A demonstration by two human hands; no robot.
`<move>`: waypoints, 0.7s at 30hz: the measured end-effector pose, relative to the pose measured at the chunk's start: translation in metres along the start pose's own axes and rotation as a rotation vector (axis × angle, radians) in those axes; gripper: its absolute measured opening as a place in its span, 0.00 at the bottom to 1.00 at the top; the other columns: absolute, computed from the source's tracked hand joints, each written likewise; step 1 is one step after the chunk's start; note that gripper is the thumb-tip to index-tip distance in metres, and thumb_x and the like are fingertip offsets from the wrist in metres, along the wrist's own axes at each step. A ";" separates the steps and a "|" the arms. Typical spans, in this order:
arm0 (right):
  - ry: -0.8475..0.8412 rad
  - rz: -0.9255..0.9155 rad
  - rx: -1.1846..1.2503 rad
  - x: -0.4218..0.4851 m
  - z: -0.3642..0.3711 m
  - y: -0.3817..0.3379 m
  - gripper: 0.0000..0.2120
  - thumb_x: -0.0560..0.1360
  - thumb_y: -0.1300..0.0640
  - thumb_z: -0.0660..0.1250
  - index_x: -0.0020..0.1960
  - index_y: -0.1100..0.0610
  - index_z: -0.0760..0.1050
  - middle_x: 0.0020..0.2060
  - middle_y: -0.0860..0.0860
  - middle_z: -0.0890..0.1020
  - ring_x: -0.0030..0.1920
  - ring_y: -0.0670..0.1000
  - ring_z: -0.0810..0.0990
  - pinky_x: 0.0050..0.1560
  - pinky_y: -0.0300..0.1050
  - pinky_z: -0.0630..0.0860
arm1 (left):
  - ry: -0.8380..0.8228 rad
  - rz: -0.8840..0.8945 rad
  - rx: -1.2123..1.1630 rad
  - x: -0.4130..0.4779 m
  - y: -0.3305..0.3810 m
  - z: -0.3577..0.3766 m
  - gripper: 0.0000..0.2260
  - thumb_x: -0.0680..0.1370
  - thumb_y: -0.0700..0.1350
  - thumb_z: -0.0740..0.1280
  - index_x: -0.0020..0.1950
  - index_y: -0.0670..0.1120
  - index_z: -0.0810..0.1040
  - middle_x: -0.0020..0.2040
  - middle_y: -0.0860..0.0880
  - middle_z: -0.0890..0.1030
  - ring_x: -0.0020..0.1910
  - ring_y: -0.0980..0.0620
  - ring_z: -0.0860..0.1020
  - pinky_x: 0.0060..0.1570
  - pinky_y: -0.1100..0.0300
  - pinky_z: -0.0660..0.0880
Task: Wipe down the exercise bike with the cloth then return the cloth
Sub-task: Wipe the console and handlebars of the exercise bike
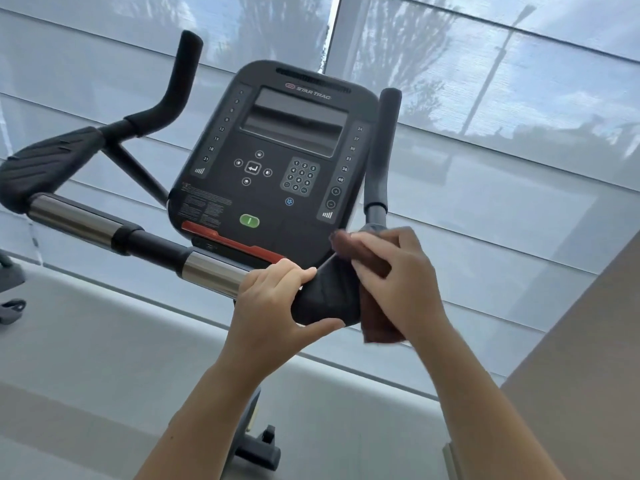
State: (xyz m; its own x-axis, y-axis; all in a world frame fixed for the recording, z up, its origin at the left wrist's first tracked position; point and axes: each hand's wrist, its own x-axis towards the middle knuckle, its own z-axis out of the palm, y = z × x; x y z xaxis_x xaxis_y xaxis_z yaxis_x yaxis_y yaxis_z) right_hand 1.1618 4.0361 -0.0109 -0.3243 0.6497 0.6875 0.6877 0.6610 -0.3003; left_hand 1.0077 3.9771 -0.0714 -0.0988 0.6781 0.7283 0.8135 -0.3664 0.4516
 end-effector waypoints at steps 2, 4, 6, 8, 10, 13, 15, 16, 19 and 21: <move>0.033 -0.045 0.054 -0.038 -0.003 -0.003 0.16 0.68 0.57 0.69 0.56 0.49 0.79 0.50 0.51 0.73 0.49 0.51 0.77 0.50 0.35 0.72 | -0.008 0.010 0.013 0.001 -0.001 0.001 0.28 0.64 0.64 0.66 0.50 0.42 0.79 0.43 0.49 0.80 0.45 0.49 0.77 0.50 0.60 0.64; 0.021 -0.078 0.061 -0.057 -0.007 -0.003 0.17 0.67 0.57 0.69 0.56 0.50 0.79 0.50 0.52 0.74 0.49 0.50 0.77 0.49 0.36 0.75 | -0.023 0.011 0.029 0.000 -0.002 0.001 0.29 0.64 0.65 0.65 0.51 0.42 0.79 0.44 0.48 0.80 0.45 0.48 0.77 0.51 0.59 0.65; 0.025 -0.067 0.159 -0.047 -0.017 0.002 0.18 0.67 0.58 0.71 0.56 0.48 0.79 0.49 0.51 0.75 0.48 0.45 0.76 0.51 0.29 0.70 | -0.023 0.006 0.031 -0.001 -0.001 0.001 0.28 0.65 0.64 0.65 0.51 0.42 0.79 0.44 0.48 0.80 0.45 0.48 0.77 0.51 0.59 0.65; 0.146 -0.008 0.216 -0.015 -0.028 0.011 0.19 0.68 0.60 0.72 0.57 0.47 0.77 0.47 0.51 0.74 0.47 0.40 0.73 0.52 0.24 0.65 | -0.023 0.017 0.044 -0.002 -0.001 0.000 0.28 0.65 0.64 0.66 0.52 0.42 0.79 0.45 0.48 0.81 0.46 0.48 0.77 0.51 0.58 0.66; 0.224 0.045 0.120 0.023 -0.035 0.022 0.19 0.69 0.60 0.71 0.59 0.48 0.77 0.49 0.50 0.72 0.46 0.39 0.71 0.53 0.24 0.63 | -0.022 0.030 0.057 -0.003 -0.001 -0.001 0.28 0.66 0.64 0.66 0.53 0.42 0.79 0.46 0.48 0.81 0.47 0.48 0.78 0.52 0.57 0.67; -0.081 0.104 -0.016 0.052 -0.023 0.028 0.16 0.71 0.56 0.68 0.58 0.43 0.76 0.51 0.51 0.71 0.50 0.48 0.74 0.54 0.36 0.66 | -0.035 0.050 0.060 -0.002 -0.003 -0.006 0.27 0.65 0.64 0.66 0.52 0.43 0.79 0.47 0.49 0.81 0.47 0.49 0.77 0.53 0.61 0.64; -0.188 0.155 0.008 0.051 -0.012 0.031 0.15 0.72 0.54 0.67 0.57 0.42 0.75 0.52 0.52 0.70 0.52 0.50 0.74 0.55 0.38 0.66 | -0.056 0.054 0.081 -0.002 -0.011 -0.013 0.28 0.65 0.64 0.65 0.51 0.43 0.79 0.48 0.48 0.82 0.49 0.48 0.78 0.54 0.58 0.66; -0.171 0.174 0.037 0.049 -0.010 0.030 0.14 0.72 0.55 0.67 0.56 0.41 0.76 0.52 0.52 0.70 0.52 0.49 0.74 0.54 0.37 0.65 | -0.064 0.053 0.095 -0.002 -0.017 -0.016 0.28 0.65 0.65 0.65 0.51 0.43 0.79 0.48 0.47 0.82 0.49 0.46 0.78 0.54 0.55 0.67; -0.129 0.161 0.033 0.034 -0.012 0.023 0.15 0.71 0.56 0.68 0.55 0.41 0.77 0.50 0.50 0.69 0.51 0.49 0.74 0.54 0.36 0.64 | -0.067 0.068 0.115 -0.002 -0.028 -0.020 0.27 0.65 0.64 0.65 0.49 0.43 0.80 0.48 0.47 0.82 0.49 0.45 0.78 0.53 0.49 0.69; -0.126 0.142 -0.019 0.020 -0.012 0.011 0.15 0.70 0.55 0.68 0.55 0.40 0.77 0.50 0.50 0.70 0.50 0.50 0.74 0.53 0.36 0.65 | -0.057 0.087 0.112 -0.002 -0.031 -0.019 0.25 0.66 0.64 0.65 0.48 0.44 0.80 0.47 0.48 0.82 0.49 0.45 0.78 0.53 0.50 0.69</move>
State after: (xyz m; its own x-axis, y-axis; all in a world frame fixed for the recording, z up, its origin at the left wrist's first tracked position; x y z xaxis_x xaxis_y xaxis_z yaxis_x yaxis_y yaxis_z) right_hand 1.1706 4.0517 0.0069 -0.3007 0.7785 0.5509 0.7442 0.5528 -0.3749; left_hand 0.9723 3.9749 -0.0770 0.0054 0.6830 0.7304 0.8767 -0.3545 0.3250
